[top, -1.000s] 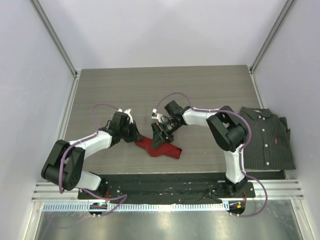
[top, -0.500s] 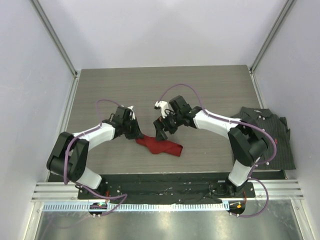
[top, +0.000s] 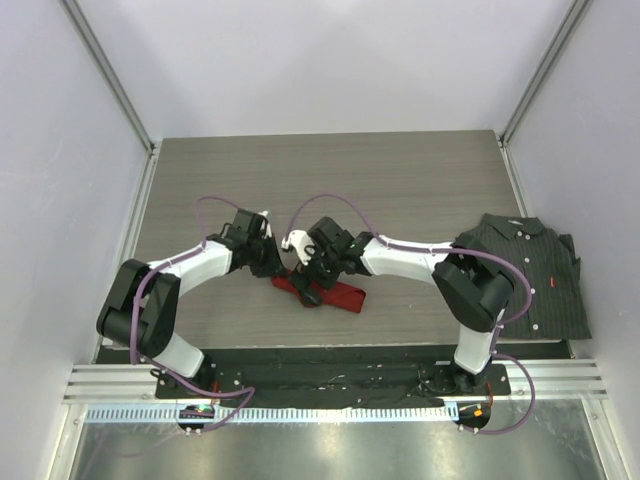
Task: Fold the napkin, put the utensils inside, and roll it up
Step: Roll the napkin with the utensil
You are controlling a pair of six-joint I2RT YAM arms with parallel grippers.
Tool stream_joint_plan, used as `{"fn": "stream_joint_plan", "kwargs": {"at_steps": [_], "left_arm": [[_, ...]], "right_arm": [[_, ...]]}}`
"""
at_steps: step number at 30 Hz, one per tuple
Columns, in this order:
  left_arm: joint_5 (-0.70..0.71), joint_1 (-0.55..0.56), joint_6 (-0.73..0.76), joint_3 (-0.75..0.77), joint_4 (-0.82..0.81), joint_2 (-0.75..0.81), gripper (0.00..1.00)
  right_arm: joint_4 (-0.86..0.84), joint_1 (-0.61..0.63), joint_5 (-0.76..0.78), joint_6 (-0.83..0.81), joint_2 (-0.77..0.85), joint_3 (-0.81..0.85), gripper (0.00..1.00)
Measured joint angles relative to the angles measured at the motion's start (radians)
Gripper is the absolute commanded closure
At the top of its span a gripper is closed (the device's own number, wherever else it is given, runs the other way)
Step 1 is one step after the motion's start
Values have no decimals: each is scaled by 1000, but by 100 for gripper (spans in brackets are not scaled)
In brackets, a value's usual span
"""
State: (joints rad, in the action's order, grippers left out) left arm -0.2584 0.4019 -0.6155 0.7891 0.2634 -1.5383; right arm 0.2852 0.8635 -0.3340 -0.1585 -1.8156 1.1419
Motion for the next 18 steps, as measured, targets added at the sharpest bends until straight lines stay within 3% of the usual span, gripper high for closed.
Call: {"fn": "stream_joint_plan", "kwargs": {"at_steps": [3, 7, 10, 11, 13, 14, 16, 18], "left_arm": [[0, 0, 0, 0, 2, 0, 97], [-3, 0, 0, 2, 5, 0, 95], [-5, 0, 0, 7, 10, 0, 88], [-5, 0, 0, 9, 11, 0, 79], [-6, 0, -2, 12, 12, 0, 65], [-7, 0, 2, 13, 12, 0, 48], [-4, 0, 6, 20, 18, 0, 29], [5, 0, 5, 38, 37, 2, 23]], "right_arm": [[4, 16, 42, -16, -7, 1, 0], [15, 24, 82, -29, -18, 1, 8], [22, 24, 100, -35, -27, 1, 25], [24, 24, 104, -39, -28, 1, 34], [24, 24, 112, -37, -30, 1, 37], [25, 24, 113, -35, -31, 1, 38], [25, 24, 120, -24, -31, 1, 39], [24, 24, 130, -10, -31, 1, 39]]}}
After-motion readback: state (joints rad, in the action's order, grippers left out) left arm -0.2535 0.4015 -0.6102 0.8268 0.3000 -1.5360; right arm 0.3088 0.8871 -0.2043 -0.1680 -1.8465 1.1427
